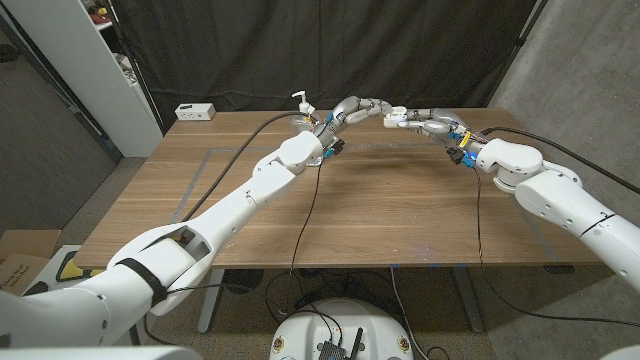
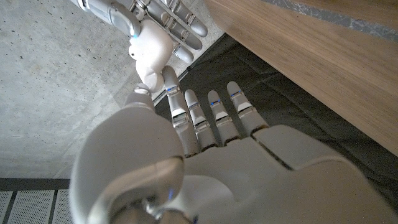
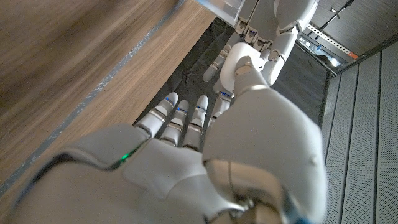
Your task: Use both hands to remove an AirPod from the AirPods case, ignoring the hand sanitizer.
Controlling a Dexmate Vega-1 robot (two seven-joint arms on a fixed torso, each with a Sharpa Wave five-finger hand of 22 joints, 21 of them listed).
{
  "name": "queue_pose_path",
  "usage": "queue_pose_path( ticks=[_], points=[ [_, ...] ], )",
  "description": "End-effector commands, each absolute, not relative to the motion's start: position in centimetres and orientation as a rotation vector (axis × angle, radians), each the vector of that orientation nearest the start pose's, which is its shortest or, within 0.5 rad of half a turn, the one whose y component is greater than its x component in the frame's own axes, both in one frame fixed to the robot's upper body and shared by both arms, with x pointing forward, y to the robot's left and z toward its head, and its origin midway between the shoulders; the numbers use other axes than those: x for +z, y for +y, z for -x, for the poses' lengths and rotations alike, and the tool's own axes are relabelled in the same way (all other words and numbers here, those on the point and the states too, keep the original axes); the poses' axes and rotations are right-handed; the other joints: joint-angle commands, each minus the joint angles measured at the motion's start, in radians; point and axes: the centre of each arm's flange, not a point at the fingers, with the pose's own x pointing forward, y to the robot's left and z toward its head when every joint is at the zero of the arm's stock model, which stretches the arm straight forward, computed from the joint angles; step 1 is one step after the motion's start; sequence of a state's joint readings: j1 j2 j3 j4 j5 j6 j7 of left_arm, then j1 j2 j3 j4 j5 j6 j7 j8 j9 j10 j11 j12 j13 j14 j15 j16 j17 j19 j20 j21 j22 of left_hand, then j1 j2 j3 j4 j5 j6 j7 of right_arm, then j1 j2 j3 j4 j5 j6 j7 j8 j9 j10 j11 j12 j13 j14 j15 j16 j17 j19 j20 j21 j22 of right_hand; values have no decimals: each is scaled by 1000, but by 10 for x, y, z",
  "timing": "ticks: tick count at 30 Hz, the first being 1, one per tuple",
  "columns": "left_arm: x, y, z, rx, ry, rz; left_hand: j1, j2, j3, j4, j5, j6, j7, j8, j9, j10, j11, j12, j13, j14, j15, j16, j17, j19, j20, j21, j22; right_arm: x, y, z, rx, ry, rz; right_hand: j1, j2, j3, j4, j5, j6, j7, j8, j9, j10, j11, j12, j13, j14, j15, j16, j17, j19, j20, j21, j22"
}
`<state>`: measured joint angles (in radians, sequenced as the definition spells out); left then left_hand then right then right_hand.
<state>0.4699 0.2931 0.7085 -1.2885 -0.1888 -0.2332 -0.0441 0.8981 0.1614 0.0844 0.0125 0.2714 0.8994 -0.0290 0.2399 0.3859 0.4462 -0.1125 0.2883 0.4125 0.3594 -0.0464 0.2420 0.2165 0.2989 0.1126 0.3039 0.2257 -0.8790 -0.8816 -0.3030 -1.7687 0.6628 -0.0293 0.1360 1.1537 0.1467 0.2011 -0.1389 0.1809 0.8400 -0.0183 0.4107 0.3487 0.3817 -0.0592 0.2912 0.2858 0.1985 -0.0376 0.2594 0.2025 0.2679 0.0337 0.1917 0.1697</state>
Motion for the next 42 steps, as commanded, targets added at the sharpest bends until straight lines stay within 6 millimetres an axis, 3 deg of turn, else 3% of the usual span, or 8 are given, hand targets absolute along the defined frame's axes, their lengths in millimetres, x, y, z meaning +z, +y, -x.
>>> queue_pose_path(
  ticks=[1,9,12,16,22,27,35,42],
  points=[
    [99,47,-629,-494,-844,-434,-19,-9,-6,8,-9,-72,-13,-30,-3,-14,9,-11,1,0,-44,-8,0,3,2,10,2,69,-301,-574,413,-566,337,0,9,1,7,6,30,-28,72,188,3,-6,-5,5,-3,-95,1,4,-3,1,0,4],
    [100,54,-626,-446,-889,-410,-38,-7,-12,22,-15,-160,-39,-59,-13,-43,20,-23,2,-9,-32,-15,1,-1,7,11,1,71,-302,-576,413,-561,339,0,9,-1,7,6,32,-30,70,187,5,-7,-6,6,-3,-97,1,4,-5,1,0,4],
    [102,57,-622,-424,-968,-405,-39,-3,-10,25,-16,-203,-74,-65,-17,-50,20,-27,3,-14,-30,-18,1,-1,9,12,0,71,-301,-576,395,-562,344,1,9,-1,7,6,34,-29,69,186,8,0,-6,7,-2,-95,1,4,-5,1,1,4],
    [106,58,-610,-387,-1081,-444,6,-18,4,-7,-13,-259,-124,-61,-26,-65,12,-33,4,-29,-38,-29,-5,-9,16,11,-2,70,-297,-575,367,-564,352,3,7,-2,5,7,41,-23,69,183,17,8,-4,7,5,-87,3,3,-3,5,2,3],
    [111,54,-590,-303,-1217,-608,51,-53,3,-44,-8,-274,-166,-50,-33,-94,4,-44,6,-61,-49,-42,-7,-27,17,3,-5,70,-291,-575,353,-563,364,4,6,-3,4,8,42,-20,69,186,21,7,-5,7,11,-84,5,3,2,8,4,3],
    [109,48,-577,-207,-1296,-734,66,-69,-6,-58,-3,-183,-163,-13,-39,-63,-16,-29,10,-44,-76,-31,-5,-21,3,5,-9,71,-284,-571,303,-574,380,7,6,-3,3,9,42,-17,67,186,26,9,-4,8,15,-76,6,3,3,8,4,3],
    [107,53,-585,-229,-1234,-743,68,-86,-19,-63,1,-144,-147,-1,-43,-65,-17,-29,12,-51,-71,-33,-4,-21,3,5,-10,72,-278,-566,236,-590,393,11,4,-3,1,10,45,-12,65,186,33,24,-4,8,21,-73,7,2,6,13,5,3],
    [106,54,-595,-230,-1192,-761,73,-94,-25,-66,6,-124,-151,5,-44,-72,-18,-31,13,-60,-68,-35,-3,-26,7,3,-11,72,-277,-562,206,-607,397,14,4,-3,-1,11,45,-11,62,186,33,22,-6,8,27,-73,9,2,7,13,5,3]
  ],
)
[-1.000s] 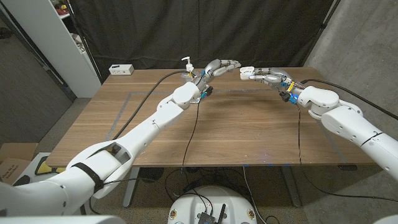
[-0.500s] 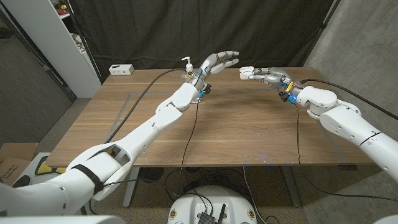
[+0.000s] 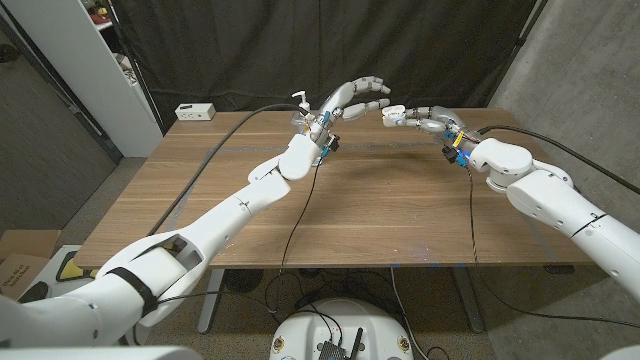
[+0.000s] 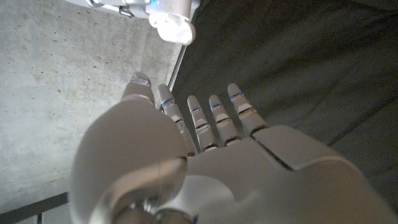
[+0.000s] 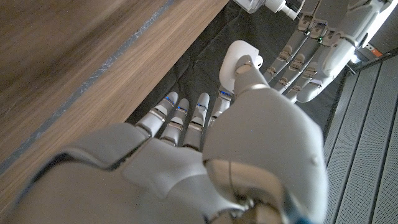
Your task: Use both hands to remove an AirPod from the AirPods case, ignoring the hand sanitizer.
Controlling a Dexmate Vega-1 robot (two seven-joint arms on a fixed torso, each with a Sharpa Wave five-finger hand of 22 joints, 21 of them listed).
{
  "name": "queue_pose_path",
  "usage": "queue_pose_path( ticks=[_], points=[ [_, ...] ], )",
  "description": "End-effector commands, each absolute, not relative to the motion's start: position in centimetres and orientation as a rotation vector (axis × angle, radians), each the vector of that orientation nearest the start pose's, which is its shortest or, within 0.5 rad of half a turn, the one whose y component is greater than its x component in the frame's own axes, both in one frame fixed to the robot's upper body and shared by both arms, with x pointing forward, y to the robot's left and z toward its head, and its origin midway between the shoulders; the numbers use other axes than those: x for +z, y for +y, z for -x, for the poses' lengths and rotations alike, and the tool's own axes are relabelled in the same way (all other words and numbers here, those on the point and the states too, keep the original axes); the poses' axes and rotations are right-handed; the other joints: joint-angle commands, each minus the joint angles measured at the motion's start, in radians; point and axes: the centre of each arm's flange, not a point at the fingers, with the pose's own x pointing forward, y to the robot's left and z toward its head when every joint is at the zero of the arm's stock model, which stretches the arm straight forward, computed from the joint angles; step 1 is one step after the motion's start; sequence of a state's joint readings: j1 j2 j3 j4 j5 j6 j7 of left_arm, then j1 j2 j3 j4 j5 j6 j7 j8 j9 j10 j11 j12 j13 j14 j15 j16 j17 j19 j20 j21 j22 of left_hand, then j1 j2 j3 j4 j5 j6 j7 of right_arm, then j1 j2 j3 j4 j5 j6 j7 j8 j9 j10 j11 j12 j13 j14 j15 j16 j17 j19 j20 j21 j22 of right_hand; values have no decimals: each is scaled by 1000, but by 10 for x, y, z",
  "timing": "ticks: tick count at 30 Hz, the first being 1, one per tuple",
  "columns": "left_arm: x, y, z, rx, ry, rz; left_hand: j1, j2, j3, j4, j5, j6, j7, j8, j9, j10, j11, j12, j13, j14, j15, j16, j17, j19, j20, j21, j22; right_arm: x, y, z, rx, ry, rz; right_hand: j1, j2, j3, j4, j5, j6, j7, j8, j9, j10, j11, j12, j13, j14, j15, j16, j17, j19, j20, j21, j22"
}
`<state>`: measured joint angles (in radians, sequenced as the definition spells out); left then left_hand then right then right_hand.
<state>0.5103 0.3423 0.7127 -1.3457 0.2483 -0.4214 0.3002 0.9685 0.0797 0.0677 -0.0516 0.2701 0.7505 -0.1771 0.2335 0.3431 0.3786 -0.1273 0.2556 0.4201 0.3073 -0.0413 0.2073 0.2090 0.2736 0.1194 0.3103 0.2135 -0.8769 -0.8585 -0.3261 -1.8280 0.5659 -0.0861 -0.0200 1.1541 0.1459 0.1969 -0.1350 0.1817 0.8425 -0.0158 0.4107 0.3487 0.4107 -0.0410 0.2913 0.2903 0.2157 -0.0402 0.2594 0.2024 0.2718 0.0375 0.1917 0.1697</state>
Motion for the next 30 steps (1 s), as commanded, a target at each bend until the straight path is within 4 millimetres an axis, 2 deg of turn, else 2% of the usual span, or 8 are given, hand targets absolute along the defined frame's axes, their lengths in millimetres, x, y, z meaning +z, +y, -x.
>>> queue_pose_path(
  ticks=[1,4,12,17,18,19,30],
  points=[
    [107,54,-596,-231,-1187,-766,3,-13,-9,-3,9,29,-1,12,-1,-4,-3,2,6,-8,-73,0,4,-1,0,-4,1,72,-277,-561,203,-610,396,14,5,1,-5,10,45,-13,62,185,3,-8,-8,4,11,-70,9,2,4,9,5,3],
    [107,53,-599,-230,-1172,-780,6,-13,-11,-4,12,42,-2,16,-2,-6,-3,2,6,-12,-72,-1,5,-3,2,-5,0,71,-277,-560,190,-618,392,15,4,1,-5,11,44,-12,61,187,8,0,-7,4,12,-68,9,2,5,10,5,3],
    [107,47,-605,-237,-1149,-816,12,-13,-13,-6,18,67,-3,24,-3,-8,-5,1,7,-16,-73,-1,6,-7,2,-6,0,71,-276,-558,164,-633,391,15,5,0,-4,11,45,-13,61,190,9,-1,-8,5,15,-70,10,2,7,10,6,3],
    [107,46,-608,-246,-1131,-824,15,-12,-15,-7,22,65,-7,19,-6,-15,-5,-1,8,-20,-74,-1,8,-9,0,-7,0,71,-275,-558,168,-640,391,15,4,-1,-4,12,45,-12,59,190,9,-1,-9,5,17,-70,10,2,9,11,6,3],
    [107,45,-609,-248,-1128,-825,16,-12,-16,-7,22,65,-8,19,-6,-18,-5,-2,8,-20,-74,-1,8,-9,0,-7,0,72,-275,-558,170,-641,392,15,4,-1,-4,12,45,-12,59,189,9,6,-10,5,17,-71,10,2,9,11,6,3],
    [107,45,-609,-249,-1124,-827,16,-12,-16,-7,23,62,-8,17,-6,-18,-6,-2,8,-21,-73,-1,8,-10,-1,-7,0,72,-274,-558,172,-643,390,16,4,-1,-4,12,46,-12,58,189,10,0,-10,5,18,-71,10,2,10,11,6,3],
    [107,42,-613,-254,-1101,-853,20,-11,-21,-7,30,55,-17,11,-9,-29,-6,-6,9,-32,-69,-2,9,-16,0,-9,0,75,-270,-559,195,-659,392,17,4,-2,-4,12,47,-11,57,190,12,1,-11,6,20,-72,10,2,11,10,6,3]
  ],
)
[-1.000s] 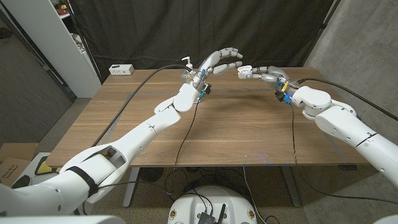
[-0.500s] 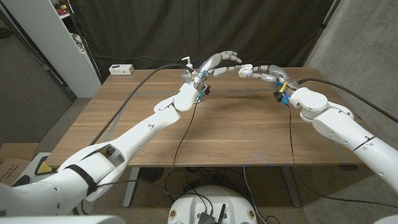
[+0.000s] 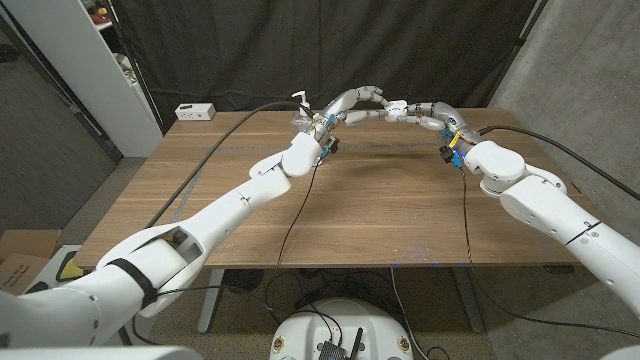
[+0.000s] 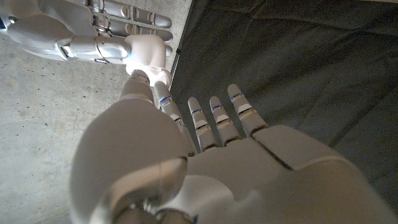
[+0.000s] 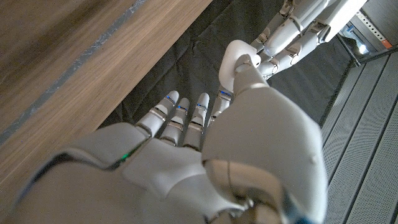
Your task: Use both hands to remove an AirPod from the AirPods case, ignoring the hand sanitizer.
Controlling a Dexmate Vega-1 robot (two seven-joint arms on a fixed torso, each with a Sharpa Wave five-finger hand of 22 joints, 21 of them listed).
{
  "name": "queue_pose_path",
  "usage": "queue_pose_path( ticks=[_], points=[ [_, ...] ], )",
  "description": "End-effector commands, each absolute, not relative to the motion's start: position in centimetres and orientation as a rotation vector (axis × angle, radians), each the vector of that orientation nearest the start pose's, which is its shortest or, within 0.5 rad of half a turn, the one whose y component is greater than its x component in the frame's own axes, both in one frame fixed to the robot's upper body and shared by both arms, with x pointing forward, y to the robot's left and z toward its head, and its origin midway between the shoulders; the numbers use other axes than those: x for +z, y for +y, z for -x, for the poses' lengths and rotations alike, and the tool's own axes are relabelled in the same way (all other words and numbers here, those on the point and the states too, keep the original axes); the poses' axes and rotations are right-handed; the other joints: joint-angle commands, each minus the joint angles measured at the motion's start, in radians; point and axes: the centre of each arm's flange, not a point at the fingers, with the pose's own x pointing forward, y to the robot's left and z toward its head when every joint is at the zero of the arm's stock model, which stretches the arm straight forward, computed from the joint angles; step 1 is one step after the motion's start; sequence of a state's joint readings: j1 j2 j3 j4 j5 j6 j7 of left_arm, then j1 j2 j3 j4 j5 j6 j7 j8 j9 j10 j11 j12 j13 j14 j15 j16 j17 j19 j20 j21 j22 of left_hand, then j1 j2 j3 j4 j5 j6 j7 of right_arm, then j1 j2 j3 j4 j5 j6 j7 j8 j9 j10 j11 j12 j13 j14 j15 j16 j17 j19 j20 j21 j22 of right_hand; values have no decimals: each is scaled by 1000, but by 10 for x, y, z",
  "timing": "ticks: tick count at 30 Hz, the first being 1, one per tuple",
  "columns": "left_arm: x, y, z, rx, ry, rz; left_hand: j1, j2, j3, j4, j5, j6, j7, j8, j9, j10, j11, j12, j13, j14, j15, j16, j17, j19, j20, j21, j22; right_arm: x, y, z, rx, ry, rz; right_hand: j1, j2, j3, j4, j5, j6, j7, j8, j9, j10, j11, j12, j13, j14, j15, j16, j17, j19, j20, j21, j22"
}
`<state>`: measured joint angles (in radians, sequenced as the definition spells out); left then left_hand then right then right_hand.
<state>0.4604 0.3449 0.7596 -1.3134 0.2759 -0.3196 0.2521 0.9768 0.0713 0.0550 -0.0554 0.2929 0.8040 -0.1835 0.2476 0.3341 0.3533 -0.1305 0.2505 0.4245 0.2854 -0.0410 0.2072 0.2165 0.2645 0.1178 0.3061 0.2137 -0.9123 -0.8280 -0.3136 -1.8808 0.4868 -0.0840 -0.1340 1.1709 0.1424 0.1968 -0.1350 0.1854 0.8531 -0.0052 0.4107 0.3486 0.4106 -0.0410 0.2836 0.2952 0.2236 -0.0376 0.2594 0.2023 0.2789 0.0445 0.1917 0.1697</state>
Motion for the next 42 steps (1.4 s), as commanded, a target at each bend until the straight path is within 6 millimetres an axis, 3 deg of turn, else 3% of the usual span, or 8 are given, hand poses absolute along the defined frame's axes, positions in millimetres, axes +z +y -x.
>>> queue_pose_path(
  ticks=[1,9,13,25,42],
  points=[
    [107,42,-613,-254,-1100,-854,12,-2,-9,-3,7,2,-11,-4,0,-4,-2,-1,5,-10,-70,-2,2,-7,1,-5,0,75,-270,-559,194,-660,390,0,7,-2,-4,9,37,-24,57,191,11,1,-4,2,11,-75,9,2,4,3,6,3],
    [106,40,-615,-224,-1107,-843,17,21,-6,2,16,34,2,3,-5,9,-3,5,5,1,-74,5,5,-3,-1,-2,1,75,-271,-559,200,-663,387,1,8,-3,-4,9,37,-22,54,190,12,0,-5,2,13,-79,10,3,5,3,5,3],
    [106,39,-615,-207,-1113,-833,34,38,-1,-1,24,90,9,18,-10,32,-19,15,6,18,-86,14,7,5,-9,3,2,75,-272,-560,198,-663,385,1,8,-3,-4,9,39,-23,54,190,13,-2,-5,3,13,-82,9,3,4,2,5,3],
    [107,35,-619,-196,-1111,-830,74,50,2,-18,35,170,71,56,4,47,-19,20,7,29,-93,17,9,12,-14,10,5,76,-275,-565,204,-654,384,2,8,-5,-3,9,37,-25,52,195,12,-4,-8,4,14,-83,8,3,4,3,5,3],
    [119,38,-615,-187,-1196,-718,114,64,2,-30,45,212,81,87,32,98,-46,37,9,74,-123,34,14,34,-32,27,10,72,-280,-574,150,-610,434,3,9,-6,-2,9,41,-25,49,195,11,-6,-12,6,12,-84,6,3,4,2,4,3]
  ],
)
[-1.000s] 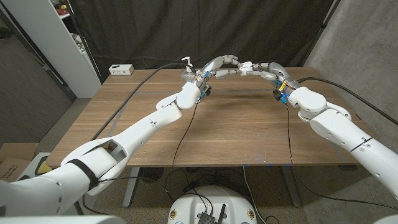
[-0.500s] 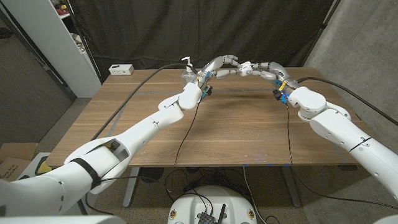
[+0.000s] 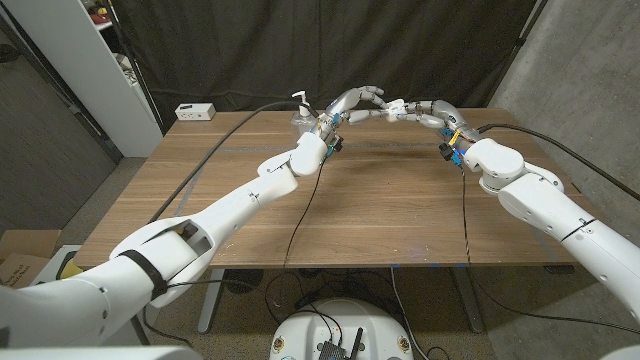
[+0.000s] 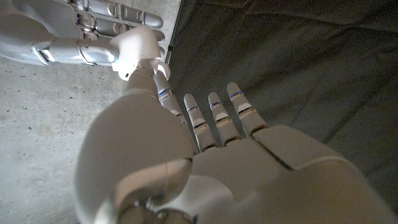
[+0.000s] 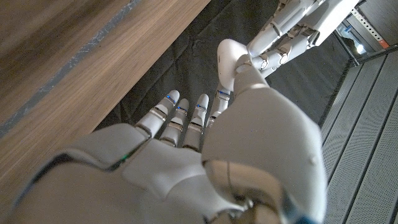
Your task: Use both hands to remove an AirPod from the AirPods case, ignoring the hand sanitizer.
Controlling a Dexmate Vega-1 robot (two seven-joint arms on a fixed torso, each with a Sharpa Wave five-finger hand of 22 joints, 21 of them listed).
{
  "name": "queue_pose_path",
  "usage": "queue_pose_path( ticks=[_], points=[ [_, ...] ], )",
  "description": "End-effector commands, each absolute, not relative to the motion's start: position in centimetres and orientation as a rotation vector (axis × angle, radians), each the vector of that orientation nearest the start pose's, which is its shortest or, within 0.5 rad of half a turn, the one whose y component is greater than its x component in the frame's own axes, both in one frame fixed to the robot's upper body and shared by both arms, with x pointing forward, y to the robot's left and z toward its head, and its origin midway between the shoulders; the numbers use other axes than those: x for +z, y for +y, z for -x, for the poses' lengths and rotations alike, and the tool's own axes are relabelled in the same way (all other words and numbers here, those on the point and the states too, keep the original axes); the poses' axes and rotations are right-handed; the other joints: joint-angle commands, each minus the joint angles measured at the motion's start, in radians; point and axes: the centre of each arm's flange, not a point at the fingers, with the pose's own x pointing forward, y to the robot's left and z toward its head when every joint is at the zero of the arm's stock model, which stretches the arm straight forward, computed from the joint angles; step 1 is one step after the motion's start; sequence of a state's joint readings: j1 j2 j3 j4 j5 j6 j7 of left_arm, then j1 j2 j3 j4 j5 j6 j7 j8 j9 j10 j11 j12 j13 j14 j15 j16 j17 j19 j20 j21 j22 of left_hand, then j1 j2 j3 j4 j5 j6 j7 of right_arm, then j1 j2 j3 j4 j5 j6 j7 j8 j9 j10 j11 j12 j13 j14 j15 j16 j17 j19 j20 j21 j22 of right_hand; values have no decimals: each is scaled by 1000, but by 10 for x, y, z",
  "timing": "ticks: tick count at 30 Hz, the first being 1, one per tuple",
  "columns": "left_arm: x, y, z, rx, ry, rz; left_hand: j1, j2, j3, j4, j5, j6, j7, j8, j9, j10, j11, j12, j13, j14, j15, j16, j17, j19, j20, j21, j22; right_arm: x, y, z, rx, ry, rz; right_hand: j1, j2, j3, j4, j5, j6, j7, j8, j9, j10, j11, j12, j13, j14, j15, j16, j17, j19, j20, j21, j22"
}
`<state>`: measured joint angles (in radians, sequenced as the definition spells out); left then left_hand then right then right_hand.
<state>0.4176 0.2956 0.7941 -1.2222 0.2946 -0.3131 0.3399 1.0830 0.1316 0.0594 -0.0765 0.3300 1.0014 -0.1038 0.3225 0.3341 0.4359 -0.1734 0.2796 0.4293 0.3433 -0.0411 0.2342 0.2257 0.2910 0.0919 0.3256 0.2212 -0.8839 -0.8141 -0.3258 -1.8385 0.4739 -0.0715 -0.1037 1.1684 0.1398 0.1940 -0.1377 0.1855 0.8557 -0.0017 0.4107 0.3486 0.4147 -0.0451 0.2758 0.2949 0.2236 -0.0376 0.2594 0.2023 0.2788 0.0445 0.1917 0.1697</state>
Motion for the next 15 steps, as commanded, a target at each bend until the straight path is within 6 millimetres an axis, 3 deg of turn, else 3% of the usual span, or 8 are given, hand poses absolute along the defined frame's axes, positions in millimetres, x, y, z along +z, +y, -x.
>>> queue_pose_path(
  ticks=[1,14,15],
  points=[
    [120,38,-615,-192,-1199,-713,9,4,-4,-9,9,15,0,13,35,22,-3,10,4,22,-125,9,5,9,-6,9,3,72,-280,-574,145,-608,440,6,11,-4,0,9,38,-29,48,195,7,0,-4,6,12,-85,6,3,4,3,4,3],
    [118,42,-605,-229,-1165,-699,15,7,-9,-7,10,14,1,19,46,15,7,6,5,23,-122,8,7,12,-8,14,5,68,-285,-577,84,-587,472,6,11,-5,1,9,37,-29,45,196,9,-2,-6,7,14,-85,6,3,3,2,3,3],
    [117,43,-605,-233,-1152,-700,15,7,-10,-6,11,13,0,19,48,13,9,4,6,20,-119,7,8,12,-6,15,5,68,-285,-577,80,-585,472,6,11,-5,1,9,38,-30,45,196,13,7,-4,7,15,-85,6,3,3,3,3,3]
  ],
)
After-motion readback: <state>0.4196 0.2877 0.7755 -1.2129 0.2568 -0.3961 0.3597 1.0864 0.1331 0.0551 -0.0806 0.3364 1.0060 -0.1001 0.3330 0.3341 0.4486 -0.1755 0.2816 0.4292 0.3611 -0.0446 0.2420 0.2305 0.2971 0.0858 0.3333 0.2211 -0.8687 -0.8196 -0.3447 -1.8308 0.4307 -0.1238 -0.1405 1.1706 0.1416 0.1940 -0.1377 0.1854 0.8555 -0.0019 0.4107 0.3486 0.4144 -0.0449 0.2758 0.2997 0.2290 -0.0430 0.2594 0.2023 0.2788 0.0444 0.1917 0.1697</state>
